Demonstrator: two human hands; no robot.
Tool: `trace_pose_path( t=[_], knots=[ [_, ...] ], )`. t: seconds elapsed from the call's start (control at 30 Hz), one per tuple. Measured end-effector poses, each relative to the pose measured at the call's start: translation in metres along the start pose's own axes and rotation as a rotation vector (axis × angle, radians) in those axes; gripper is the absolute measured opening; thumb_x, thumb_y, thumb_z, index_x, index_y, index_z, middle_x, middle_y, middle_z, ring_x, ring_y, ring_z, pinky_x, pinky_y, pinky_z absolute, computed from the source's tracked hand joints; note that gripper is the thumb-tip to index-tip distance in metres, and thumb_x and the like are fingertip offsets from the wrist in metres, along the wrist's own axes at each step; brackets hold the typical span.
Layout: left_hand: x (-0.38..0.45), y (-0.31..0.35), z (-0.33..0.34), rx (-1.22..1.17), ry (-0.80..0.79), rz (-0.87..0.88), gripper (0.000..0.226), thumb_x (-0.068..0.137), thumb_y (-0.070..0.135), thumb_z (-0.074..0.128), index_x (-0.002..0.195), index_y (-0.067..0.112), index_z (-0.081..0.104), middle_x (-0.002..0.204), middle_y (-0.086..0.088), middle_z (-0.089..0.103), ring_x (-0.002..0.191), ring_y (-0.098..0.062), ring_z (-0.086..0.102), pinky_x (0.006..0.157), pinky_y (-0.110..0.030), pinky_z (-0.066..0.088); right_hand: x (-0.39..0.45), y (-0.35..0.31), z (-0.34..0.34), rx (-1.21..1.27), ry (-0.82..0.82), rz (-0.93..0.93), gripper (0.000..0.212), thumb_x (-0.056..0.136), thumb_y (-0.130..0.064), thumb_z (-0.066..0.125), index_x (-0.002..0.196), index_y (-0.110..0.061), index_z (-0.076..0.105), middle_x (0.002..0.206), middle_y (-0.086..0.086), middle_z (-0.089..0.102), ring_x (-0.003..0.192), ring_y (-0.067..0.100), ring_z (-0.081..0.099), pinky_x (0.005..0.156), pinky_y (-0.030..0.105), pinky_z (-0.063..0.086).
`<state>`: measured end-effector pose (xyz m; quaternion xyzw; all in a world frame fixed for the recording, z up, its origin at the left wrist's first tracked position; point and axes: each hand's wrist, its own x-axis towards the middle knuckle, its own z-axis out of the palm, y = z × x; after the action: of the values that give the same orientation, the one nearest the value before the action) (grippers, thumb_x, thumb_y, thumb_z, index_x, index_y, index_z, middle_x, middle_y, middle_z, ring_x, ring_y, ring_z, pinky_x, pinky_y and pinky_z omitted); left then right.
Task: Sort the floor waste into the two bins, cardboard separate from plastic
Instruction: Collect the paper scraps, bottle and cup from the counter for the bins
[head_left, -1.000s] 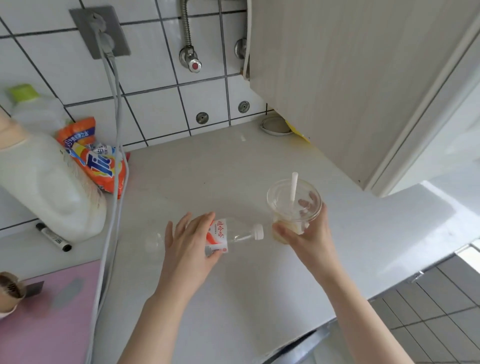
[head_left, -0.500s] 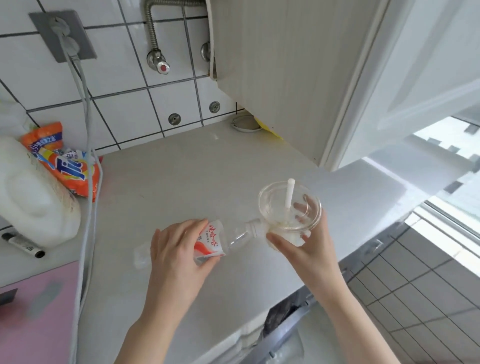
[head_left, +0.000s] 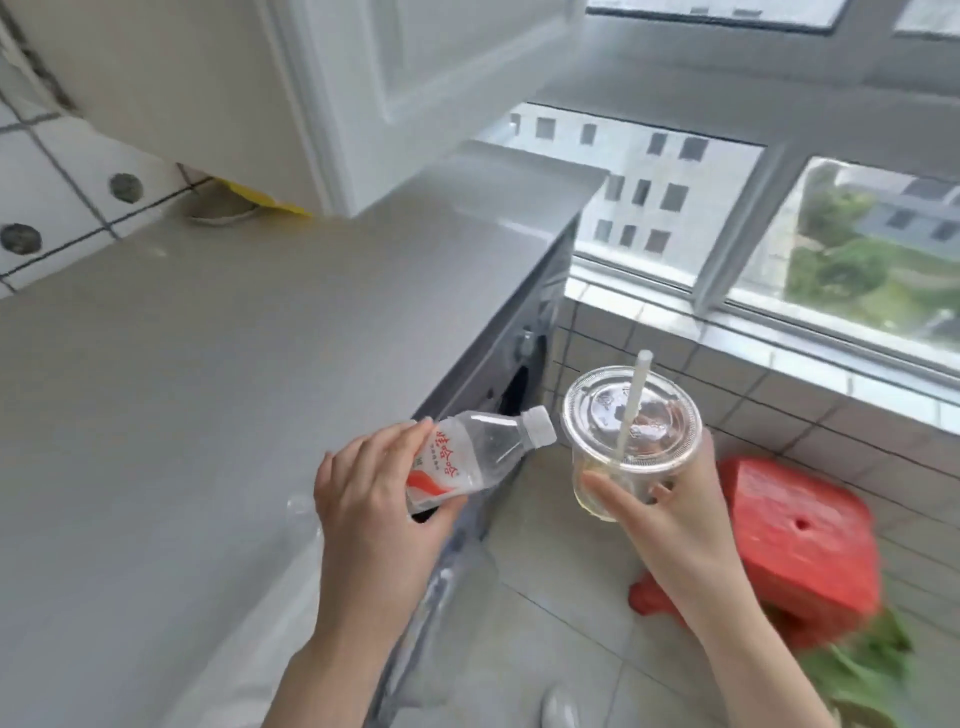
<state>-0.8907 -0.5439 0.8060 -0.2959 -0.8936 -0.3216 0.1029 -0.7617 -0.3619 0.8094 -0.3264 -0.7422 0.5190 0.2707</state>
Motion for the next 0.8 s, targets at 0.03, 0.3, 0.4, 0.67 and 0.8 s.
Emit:
trace_pose_path(
  t=[0.03,0.3,0.4,0.67,0.8],
  knots=[
    [-0.004,0.015,0.008,-0.043,-0.038,0.014,0.070,0.061,0.036,0.085,0.124,0.022,0.058,0.119,0.007,0.061,0.111,-0.013,0.047,0.100,-0.049,0.042,-0.009,0.008,-0.017,-0.005,0.040,0.030,0.076,0.064,-0.022,0.085,0.123,-0.045,0.044,0.117,-0.028,0.051,0.115,0.002,0.053,0.101,0.044,0.045],
    [-0.053,0.138,0.082,-0.261,-0.286,0.135,0.067,0.062,0.042,0.083,0.122,0.027,0.059,0.113,0.013,0.061,0.106,-0.013,0.053,0.092,-0.042,0.048,-0.082,0.077,-0.166,0.002,0.324,0.212,0.074,0.062,-0.023,0.086,0.113,-0.052,0.042,0.106,-0.038,0.054,0.105,-0.010,0.054,0.097,0.037,0.047],
    [-0.085,0.185,0.121,-0.373,-0.400,0.108,0.066,0.064,0.058,0.069,0.124,0.034,0.055,0.113,0.022,0.057,0.107,-0.006,0.052,0.092,-0.031,0.046,-0.107,0.105,-0.225,0.005,0.381,0.276,0.074,0.053,-0.040,0.083,0.112,-0.057,0.041,0.117,-0.023,0.057,0.113,0.003,0.056,0.098,0.042,0.047],
    [-0.187,0.341,0.244,-0.615,-0.742,-0.147,0.076,0.072,0.038,0.077,0.136,0.041,0.035,0.118,0.006,0.056,0.103,-0.012,0.059,0.090,-0.032,0.047,-0.177,0.194,-0.404,-0.104,0.566,0.431,0.082,0.044,-0.039,0.084,0.116,-0.033,0.046,0.117,-0.001,0.052,0.116,0.018,0.051,0.100,0.038,0.043],
    [-0.223,0.399,0.293,-0.655,-0.900,-0.171,0.070,0.073,0.031,0.078,0.132,0.041,0.042,0.119,0.004,0.056,0.100,-0.005,0.060,0.075,-0.016,0.046,-0.198,0.234,-0.467,-0.065,0.615,0.533,0.072,0.055,-0.021,0.091,0.104,-0.045,0.043,0.119,-0.002,0.054,0.116,0.015,0.049,0.094,0.029,0.038]
  ],
)
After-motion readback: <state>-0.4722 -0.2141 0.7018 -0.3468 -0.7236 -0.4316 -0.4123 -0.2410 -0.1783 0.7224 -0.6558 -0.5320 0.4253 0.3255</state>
